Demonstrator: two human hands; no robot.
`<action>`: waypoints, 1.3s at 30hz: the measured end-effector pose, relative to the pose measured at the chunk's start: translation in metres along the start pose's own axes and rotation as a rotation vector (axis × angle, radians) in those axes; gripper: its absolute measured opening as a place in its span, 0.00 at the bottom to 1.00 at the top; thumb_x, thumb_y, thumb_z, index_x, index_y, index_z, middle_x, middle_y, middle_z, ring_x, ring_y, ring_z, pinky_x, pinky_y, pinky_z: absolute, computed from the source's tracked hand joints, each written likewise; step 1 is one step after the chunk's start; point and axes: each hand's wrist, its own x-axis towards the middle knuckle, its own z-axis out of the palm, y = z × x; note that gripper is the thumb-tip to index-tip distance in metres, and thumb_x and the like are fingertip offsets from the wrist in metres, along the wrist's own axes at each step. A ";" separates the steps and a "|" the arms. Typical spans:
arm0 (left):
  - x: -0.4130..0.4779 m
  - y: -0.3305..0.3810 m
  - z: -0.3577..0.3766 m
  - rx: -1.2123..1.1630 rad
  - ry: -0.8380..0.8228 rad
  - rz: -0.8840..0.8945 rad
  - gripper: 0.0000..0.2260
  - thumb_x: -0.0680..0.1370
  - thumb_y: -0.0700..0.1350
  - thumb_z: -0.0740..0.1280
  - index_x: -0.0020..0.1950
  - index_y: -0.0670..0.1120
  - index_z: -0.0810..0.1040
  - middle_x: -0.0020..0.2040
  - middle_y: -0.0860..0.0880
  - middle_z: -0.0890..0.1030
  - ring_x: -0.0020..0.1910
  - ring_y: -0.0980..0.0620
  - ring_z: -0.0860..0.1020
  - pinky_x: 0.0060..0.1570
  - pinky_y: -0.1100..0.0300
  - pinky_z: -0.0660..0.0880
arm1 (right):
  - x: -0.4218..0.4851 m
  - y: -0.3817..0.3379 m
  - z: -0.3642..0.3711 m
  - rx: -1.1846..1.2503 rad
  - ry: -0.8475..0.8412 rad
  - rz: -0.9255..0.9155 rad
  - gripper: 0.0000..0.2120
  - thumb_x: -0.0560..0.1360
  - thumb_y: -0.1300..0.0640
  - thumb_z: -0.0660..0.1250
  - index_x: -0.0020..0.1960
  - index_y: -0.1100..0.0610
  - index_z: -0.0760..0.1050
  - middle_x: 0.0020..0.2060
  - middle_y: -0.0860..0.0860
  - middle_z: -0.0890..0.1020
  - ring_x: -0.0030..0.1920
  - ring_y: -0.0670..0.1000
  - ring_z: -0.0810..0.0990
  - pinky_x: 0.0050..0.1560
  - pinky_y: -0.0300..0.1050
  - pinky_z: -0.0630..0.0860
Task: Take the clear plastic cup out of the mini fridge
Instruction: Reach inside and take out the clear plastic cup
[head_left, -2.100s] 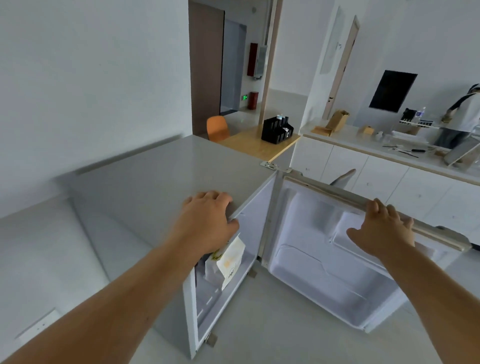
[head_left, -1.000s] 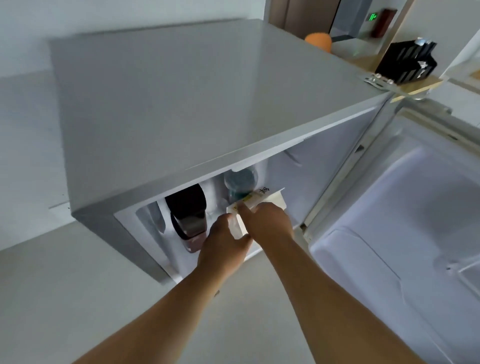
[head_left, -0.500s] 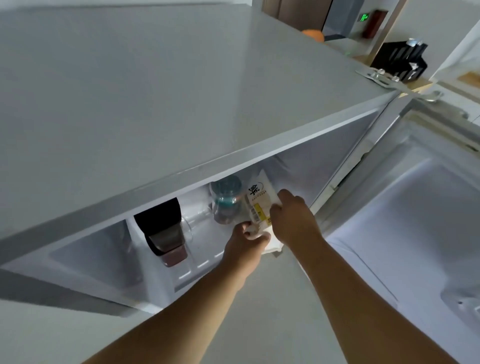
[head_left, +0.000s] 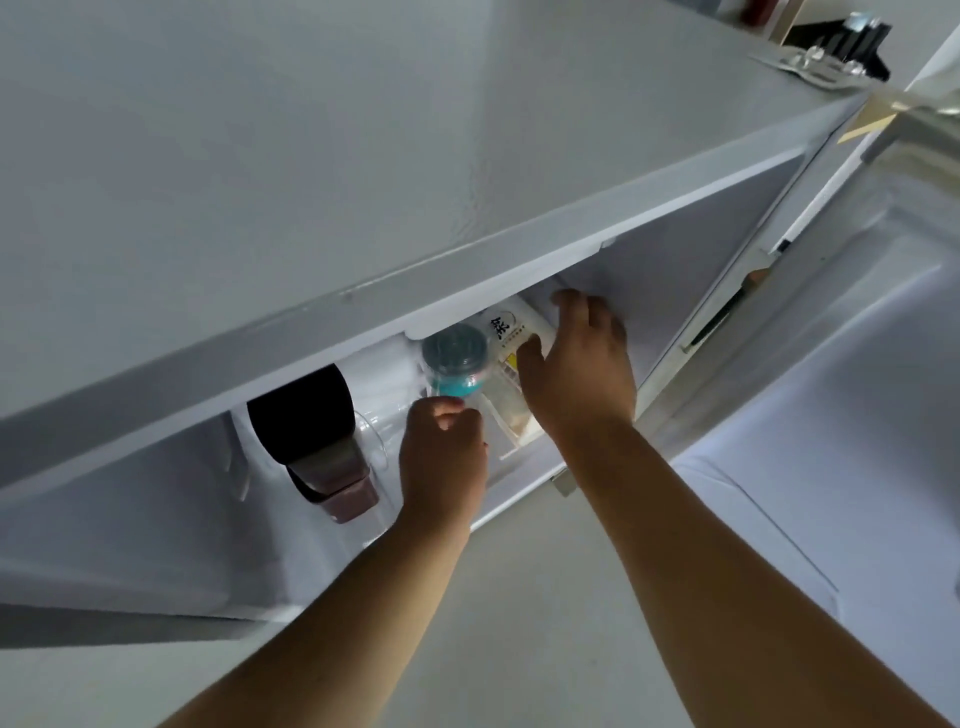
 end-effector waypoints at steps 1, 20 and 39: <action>0.000 0.003 -0.002 -0.033 0.042 0.036 0.07 0.78 0.45 0.66 0.55 0.52 0.76 0.55 0.46 0.85 0.52 0.44 0.85 0.55 0.42 0.83 | -0.005 -0.006 -0.003 0.015 0.087 -0.061 0.22 0.76 0.54 0.69 0.69 0.54 0.73 0.62 0.54 0.79 0.60 0.58 0.77 0.56 0.53 0.78; -0.009 -0.028 -0.021 0.236 0.042 0.208 0.19 0.80 0.59 0.66 0.69 0.57 0.78 0.66 0.55 0.82 0.64 0.55 0.79 0.66 0.54 0.74 | -0.074 0.004 0.004 0.450 -0.251 0.334 0.19 0.81 0.54 0.67 0.71 0.47 0.78 0.64 0.45 0.84 0.61 0.48 0.83 0.65 0.45 0.76; -0.003 -0.063 -0.033 0.054 0.095 -0.080 0.36 0.76 0.54 0.66 0.82 0.56 0.57 0.65 0.48 0.82 0.61 0.43 0.83 0.63 0.38 0.78 | -0.092 -0.019 0.082 0.354 -0.478 0.246 0.11 0.81 0.55 0.66 0.60 0.44 0.80 0.49 0.41 0.81 0.45 0.41 0.78 0.44 0.31 0.73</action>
